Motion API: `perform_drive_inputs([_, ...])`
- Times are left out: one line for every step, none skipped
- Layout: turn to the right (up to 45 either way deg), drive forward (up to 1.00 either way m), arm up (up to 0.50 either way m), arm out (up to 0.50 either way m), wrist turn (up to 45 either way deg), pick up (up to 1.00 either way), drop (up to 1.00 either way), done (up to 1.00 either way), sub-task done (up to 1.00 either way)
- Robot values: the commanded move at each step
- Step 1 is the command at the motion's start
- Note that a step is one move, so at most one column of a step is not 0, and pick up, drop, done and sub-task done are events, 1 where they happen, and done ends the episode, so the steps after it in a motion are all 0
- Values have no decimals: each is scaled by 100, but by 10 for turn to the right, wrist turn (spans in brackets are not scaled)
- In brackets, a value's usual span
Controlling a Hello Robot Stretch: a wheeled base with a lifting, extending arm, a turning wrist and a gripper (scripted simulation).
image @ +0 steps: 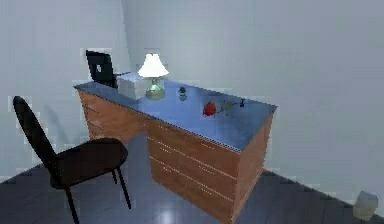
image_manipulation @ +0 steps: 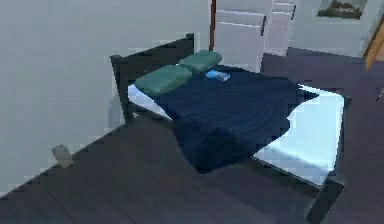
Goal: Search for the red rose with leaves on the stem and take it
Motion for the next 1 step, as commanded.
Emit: perform_drive_inputs([330, 0, 0, 0, 0, 0, 0, 0, 0])
